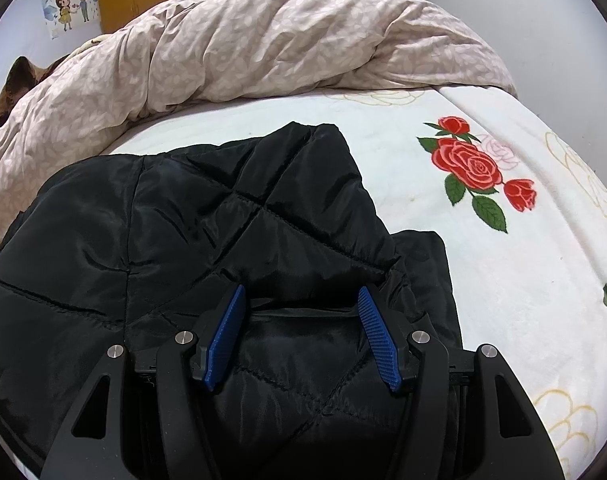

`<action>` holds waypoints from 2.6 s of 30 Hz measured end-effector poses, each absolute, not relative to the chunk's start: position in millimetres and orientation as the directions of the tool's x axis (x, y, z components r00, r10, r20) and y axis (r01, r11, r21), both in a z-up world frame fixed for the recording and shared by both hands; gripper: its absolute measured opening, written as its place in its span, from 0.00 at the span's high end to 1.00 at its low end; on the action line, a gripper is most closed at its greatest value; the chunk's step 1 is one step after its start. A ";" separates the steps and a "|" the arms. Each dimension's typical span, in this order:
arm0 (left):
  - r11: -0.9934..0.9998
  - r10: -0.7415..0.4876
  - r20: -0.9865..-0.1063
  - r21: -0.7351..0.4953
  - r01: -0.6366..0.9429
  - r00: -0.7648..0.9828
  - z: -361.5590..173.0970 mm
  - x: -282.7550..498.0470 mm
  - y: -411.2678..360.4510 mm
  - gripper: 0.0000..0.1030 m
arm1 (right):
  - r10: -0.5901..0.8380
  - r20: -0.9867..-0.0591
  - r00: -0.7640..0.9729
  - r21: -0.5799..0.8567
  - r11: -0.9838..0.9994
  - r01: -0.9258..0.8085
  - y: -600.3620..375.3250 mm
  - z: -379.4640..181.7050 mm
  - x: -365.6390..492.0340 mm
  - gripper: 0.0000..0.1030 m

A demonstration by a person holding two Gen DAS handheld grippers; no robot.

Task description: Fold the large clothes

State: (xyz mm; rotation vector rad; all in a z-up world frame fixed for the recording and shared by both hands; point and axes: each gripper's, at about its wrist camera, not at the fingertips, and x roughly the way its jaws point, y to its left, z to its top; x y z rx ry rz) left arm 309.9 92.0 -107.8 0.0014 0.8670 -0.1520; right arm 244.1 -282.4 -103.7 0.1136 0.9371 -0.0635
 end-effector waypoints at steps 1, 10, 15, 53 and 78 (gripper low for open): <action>0.989 -0.127 -0.763 -0.054 0.134 0.633 -106.4 309.6 91.5 0.44 | -0.008 -0.808 0.589 0.066 0.992 0.104 -282.3 -102.4 244.0 0.43; 0.987 -0.142 -0.750 -0.063 0.145 0.646 -66.9 296.7 109.4 0.45 | -0.001 -0.808 0.589 0.085 0.990 0.117 -287.4 -58.5 236.6 0.43; 0.992 -0.116 -0.738 -0.050 0.119 0.665 -62.3 286.4 130.1 0.45 | 0.009 -0.793 0.609 0.095 0.990 0.108 -288.9 -48.1 225.3 0.43; 0.992 -0.118 -0.795 -0.067 0.106 0.595 -115.3 360.8 118.3 0.39 | 0.025 -0.880 0.475 0.094 0.988 0.121 -303.5 -108.4 301.6 0.41; 0.993 -0.115 -0.784 -0.082 0.082 0.610 -68.7 250.8 151.0 0.40 | -0.067 -0.834 0.547 -0.014 0.995 0.101 -270.8 -30.7 193.4 0.40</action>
